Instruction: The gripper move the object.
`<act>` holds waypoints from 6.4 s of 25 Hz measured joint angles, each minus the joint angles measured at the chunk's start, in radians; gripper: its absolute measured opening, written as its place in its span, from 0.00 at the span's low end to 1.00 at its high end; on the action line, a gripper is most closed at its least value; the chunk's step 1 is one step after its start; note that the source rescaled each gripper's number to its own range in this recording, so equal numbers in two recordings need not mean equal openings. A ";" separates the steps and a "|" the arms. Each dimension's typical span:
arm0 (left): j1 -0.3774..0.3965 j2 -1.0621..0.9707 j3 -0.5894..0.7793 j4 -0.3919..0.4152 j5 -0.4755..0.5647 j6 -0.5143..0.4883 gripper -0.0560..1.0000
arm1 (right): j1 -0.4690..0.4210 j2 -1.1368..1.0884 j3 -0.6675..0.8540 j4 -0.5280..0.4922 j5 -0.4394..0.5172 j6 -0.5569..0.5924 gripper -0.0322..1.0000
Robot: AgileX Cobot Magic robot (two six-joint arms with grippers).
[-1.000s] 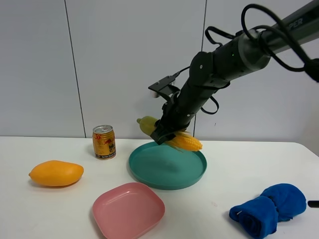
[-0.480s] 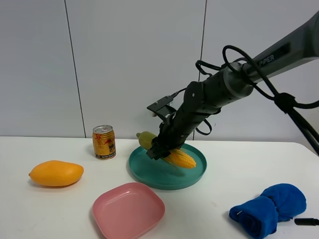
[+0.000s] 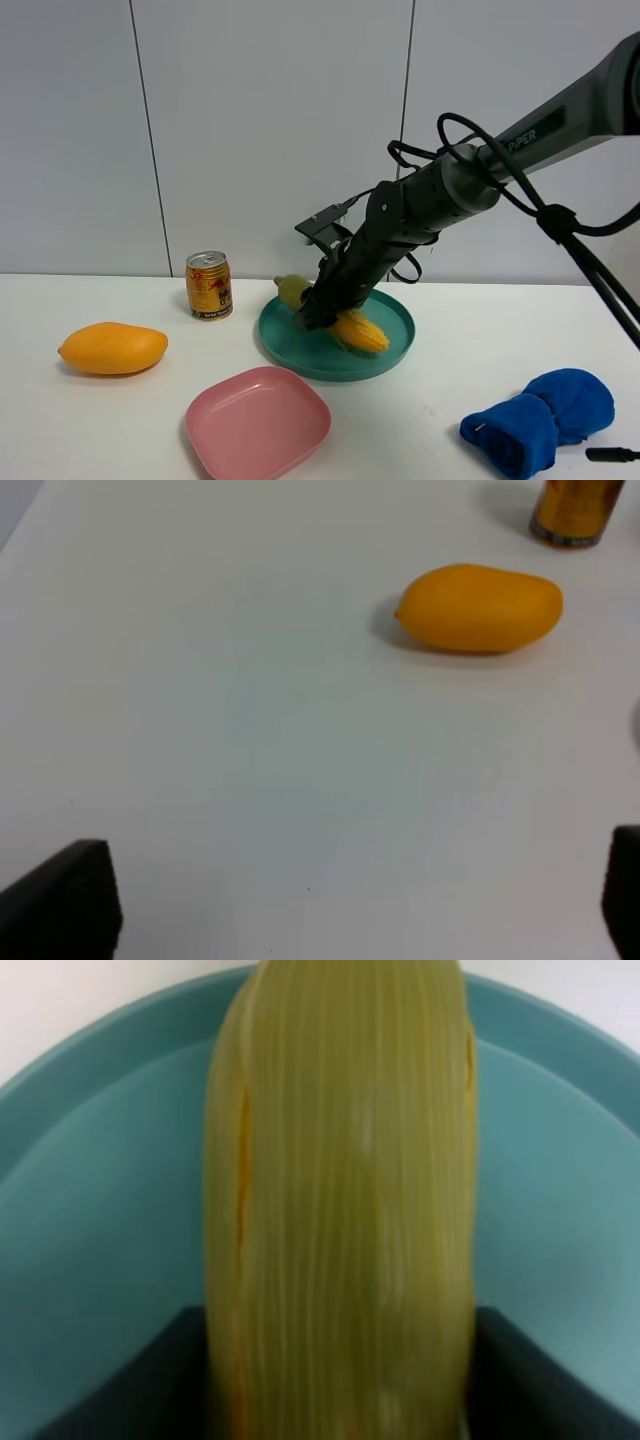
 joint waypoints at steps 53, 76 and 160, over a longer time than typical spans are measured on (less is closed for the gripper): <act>0.000 0.000 0.000 0.000 0.000 0.000 1.00 | 0.080 -0.881 0.000 0.000 0.913 0.326 1.00; 0.000 0.000 0.000 0.000 0.000 0.000 1.00 | -0.150 -1.437 0.591 -0.351 0.864 0.443 1.00; 0.000 0.000 0.000 0.000 0.000 0.000 1.00 | -0.486 -2.333 1.171 -0.285 0.760 0.657 1.00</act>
